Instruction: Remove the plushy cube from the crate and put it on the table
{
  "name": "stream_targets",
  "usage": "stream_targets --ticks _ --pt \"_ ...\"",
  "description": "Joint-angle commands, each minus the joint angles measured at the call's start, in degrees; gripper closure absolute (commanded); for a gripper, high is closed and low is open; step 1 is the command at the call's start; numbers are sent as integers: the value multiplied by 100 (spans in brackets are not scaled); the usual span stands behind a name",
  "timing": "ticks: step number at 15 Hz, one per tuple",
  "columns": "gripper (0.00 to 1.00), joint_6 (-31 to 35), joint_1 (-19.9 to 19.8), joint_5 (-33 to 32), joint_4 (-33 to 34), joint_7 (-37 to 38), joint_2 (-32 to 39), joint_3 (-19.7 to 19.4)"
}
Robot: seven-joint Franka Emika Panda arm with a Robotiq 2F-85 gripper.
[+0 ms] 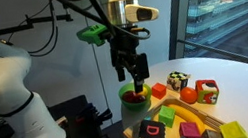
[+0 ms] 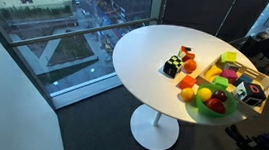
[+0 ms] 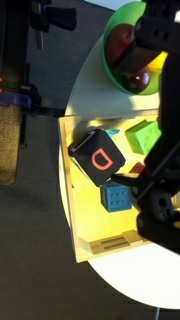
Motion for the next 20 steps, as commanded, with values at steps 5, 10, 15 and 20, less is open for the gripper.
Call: stream_targets --ticks 5,10,15,20 --pt "0 297 -371 -84 322 611 990 74" --pt "0 529 -528 -12 347 746 1473 -15" --pt "0 1288 -611 79 247 775 1828 -136" --pt "0 1870 -686 89 225 913 2142 -181"
